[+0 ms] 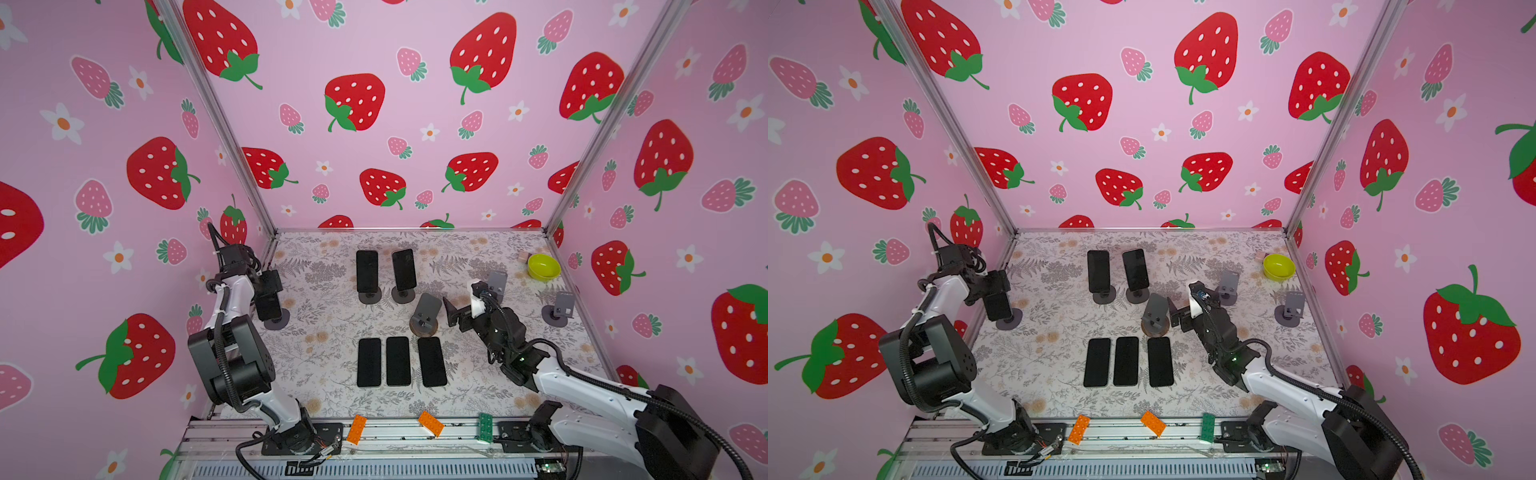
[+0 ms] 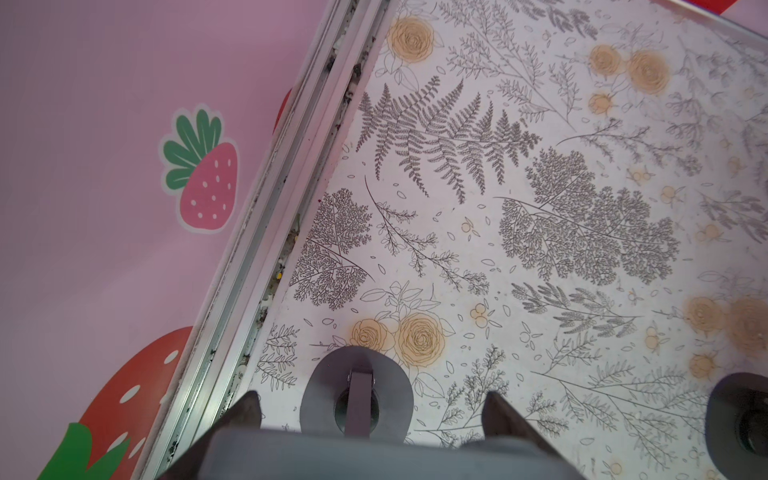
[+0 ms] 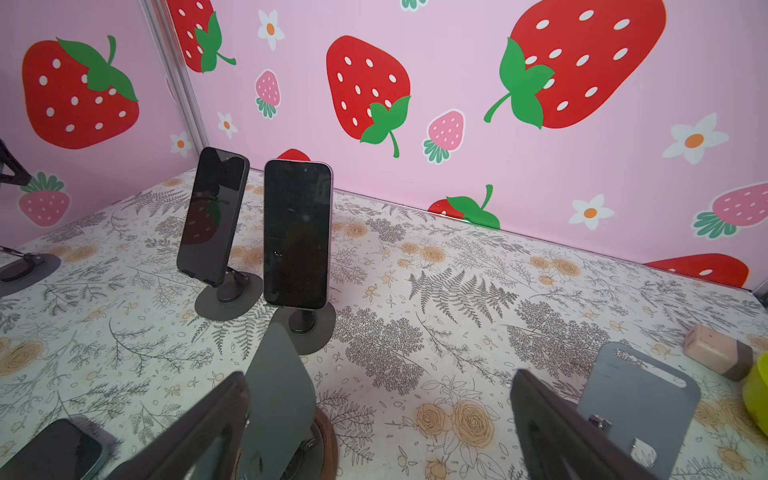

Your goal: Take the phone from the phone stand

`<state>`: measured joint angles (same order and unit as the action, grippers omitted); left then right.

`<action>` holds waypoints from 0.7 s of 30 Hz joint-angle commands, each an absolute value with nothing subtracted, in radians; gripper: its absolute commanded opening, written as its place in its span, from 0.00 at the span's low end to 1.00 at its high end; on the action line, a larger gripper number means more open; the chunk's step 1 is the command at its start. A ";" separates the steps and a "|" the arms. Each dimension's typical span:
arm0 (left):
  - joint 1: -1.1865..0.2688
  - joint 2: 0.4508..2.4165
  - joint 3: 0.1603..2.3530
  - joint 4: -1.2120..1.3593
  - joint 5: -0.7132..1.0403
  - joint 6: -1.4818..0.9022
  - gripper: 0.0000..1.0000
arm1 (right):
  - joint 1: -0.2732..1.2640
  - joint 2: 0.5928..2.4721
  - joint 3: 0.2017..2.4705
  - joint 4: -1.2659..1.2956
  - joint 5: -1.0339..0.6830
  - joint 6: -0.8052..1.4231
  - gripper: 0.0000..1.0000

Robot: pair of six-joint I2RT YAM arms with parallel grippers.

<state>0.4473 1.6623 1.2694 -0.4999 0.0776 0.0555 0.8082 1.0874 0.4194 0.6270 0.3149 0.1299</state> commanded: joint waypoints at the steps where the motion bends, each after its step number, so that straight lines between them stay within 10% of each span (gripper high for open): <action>1: 0.454 1.644 1.268 -0.505 0.048 0.074 0.81 | 0.805 1.088 0.436 0.647 0.337 0.133 1.00; 21: 0.454 1.604 1.289 -0.571 0.060 -0.009 0.62 | 0.805 1.062 0.426 0.641 0.336 0.171 1.00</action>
<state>0.4480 1.6382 1.2465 -0.5030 0.0597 0.0032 0.8082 1.0851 0.4194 0.6262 0.3248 0.1596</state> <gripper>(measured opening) 0.751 0.996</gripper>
